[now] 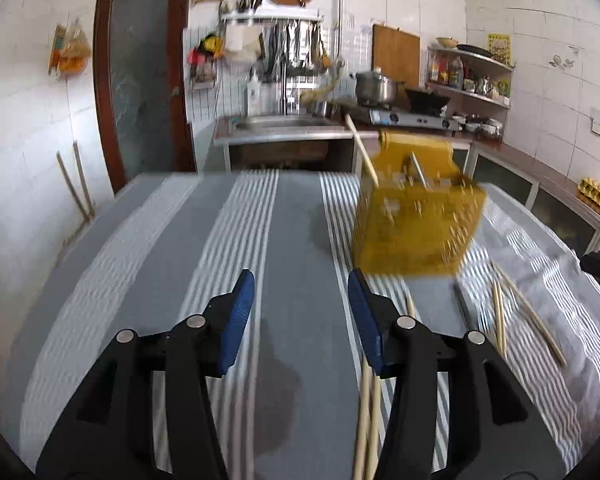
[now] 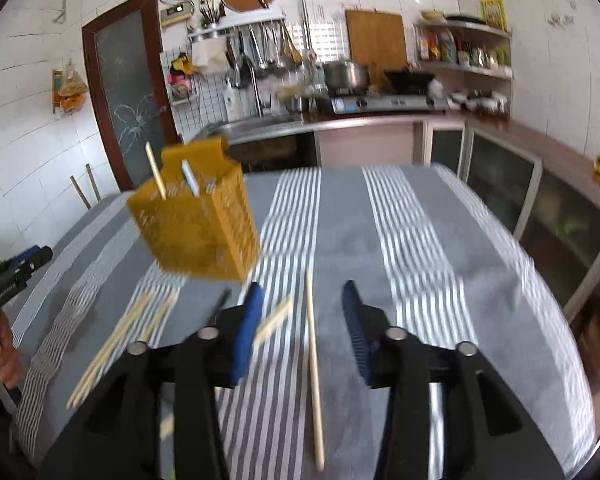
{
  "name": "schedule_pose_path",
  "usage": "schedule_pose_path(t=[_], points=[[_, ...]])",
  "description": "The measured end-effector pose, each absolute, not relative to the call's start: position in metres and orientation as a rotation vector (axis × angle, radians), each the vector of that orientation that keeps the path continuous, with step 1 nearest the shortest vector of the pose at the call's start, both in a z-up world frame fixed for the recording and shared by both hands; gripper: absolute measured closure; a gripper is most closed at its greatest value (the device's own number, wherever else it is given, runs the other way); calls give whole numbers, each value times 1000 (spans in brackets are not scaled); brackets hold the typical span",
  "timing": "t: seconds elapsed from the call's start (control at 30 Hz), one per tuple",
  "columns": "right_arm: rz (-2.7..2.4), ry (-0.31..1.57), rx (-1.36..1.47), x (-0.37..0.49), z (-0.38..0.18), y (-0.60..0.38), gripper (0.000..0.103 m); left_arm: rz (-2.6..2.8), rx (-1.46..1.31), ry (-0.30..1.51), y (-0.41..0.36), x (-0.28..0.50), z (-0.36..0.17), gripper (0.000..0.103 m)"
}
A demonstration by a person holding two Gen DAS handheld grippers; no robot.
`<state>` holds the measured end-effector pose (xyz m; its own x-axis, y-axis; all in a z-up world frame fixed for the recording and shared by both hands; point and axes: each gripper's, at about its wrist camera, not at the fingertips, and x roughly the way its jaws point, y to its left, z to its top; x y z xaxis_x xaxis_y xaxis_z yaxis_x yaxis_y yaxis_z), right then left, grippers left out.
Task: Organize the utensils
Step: 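Move both open tools back toward the loose chopsticks on the cloth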
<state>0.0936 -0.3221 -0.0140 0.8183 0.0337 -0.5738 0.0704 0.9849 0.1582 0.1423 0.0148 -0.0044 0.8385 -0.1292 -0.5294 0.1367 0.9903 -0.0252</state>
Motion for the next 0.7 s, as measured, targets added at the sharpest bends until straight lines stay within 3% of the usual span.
schedule_pose_path(t=[0.07,0.33,0.7], points=[[-27,627,190,76,-23,-318,48,-144,16,583,15,125,-16,55],[-54,648,201,27,-46,-309,45,-134,-7,568,23,57,-35,49],[-108,635,166,6,-47,-309,38,-171,13,588,7,50,-39,48]])
